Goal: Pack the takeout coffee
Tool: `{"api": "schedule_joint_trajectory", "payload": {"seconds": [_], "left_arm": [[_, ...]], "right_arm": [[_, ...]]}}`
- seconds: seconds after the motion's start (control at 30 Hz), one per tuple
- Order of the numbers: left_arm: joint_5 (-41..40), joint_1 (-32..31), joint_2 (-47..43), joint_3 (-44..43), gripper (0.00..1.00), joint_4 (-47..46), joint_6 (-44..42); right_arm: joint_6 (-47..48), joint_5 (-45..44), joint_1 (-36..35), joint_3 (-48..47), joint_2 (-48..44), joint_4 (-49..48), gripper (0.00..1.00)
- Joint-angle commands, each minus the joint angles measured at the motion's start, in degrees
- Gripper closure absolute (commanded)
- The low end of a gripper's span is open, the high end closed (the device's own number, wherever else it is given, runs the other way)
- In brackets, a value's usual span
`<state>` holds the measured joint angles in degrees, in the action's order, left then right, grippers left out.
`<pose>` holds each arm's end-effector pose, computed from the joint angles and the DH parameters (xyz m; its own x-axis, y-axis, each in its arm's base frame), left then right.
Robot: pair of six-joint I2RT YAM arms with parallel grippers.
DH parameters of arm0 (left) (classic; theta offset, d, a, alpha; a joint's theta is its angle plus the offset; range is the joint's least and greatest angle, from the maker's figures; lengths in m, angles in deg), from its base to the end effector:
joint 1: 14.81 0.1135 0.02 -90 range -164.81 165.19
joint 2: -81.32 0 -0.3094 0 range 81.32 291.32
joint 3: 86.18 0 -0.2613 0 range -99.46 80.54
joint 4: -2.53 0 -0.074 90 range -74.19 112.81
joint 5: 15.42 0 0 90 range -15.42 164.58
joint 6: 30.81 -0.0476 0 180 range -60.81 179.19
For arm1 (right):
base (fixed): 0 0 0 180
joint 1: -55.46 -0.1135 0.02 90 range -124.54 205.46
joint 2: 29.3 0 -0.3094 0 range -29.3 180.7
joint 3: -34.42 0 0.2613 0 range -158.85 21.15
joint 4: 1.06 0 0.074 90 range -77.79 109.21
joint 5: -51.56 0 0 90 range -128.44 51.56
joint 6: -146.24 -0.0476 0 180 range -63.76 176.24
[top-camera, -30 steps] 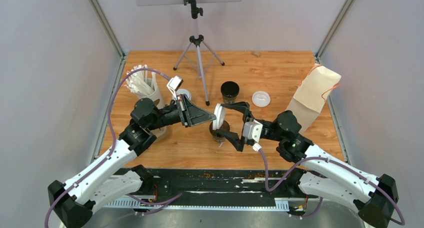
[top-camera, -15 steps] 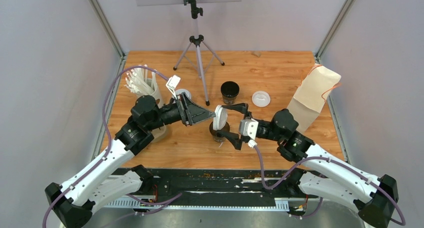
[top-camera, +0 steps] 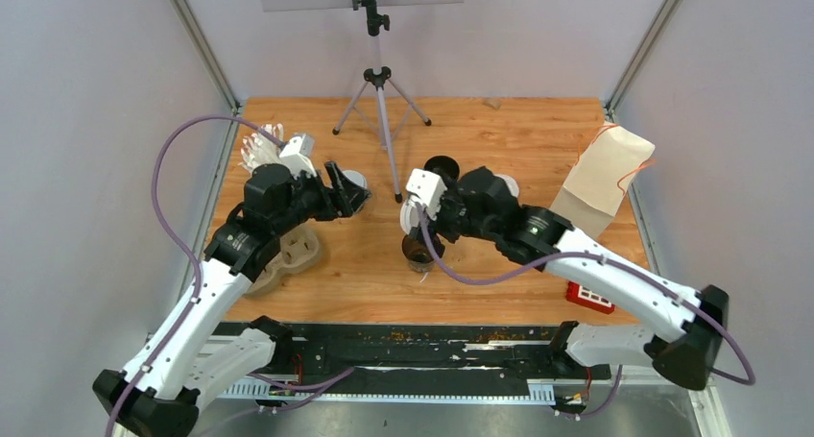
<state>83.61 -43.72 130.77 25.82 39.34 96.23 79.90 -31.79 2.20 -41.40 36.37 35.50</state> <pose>0.1553 -0.0943 0.3938 -0.5851 -0.3565 -0.7284 0.3200 0.7238 -0.6113 0.1501 0.2103 0.3875 0.1006 -0.5316 -0.8410 -0.8927 0.3250 -0.3122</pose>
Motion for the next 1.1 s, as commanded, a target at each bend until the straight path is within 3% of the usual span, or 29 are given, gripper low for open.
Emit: {"api": "schedule_joint_trajectory", "payload": {"seconds": [0.0,0.13,0.37,0.6,0.8,0.93,1.07], "left_arm": [[6.89,9.58,-0.55,3.35,0.2,1.93,0.37],[6.36,13.07,-4.36,6.52,0.2,2.56,-0.25],[5.9,13.51,-8.91,10.68,0.2,5.1,-0.88],[9.16,13.59,-9.29,12.75,0.22,5.51,-1.1],[11.78,13.57,-8.72,13.91,0.3,5.29,-3.34],[13.47,13.29,-5.35,13.26,0.39,7.54,-6.75],[5.85,5.84,-2.88,12.19,0.41,10.97,-9.9]], "right_arm": [[-8.15,-6.18,-0.66,-9.5,8.58,17.69,0.15],[-10.8,-6.48,-1.33,-14.89,16.03,23.67,0.15],[-13.95,-9.15,-2.01,-24.8,28.85,35.6,0.14],[-15.87,-10.79,-3.06,-29.13,35.05,39.41,0.14],[-17.89,-11.85,-3.26,-30.19,33.11,39.01,0.15],[-19.39,-13.22,-3.35,-26.12,28.4,32.18,0.14],[-24.82,-19.42,-3.18,-19.67,21.96,24.22,0.14]]}}
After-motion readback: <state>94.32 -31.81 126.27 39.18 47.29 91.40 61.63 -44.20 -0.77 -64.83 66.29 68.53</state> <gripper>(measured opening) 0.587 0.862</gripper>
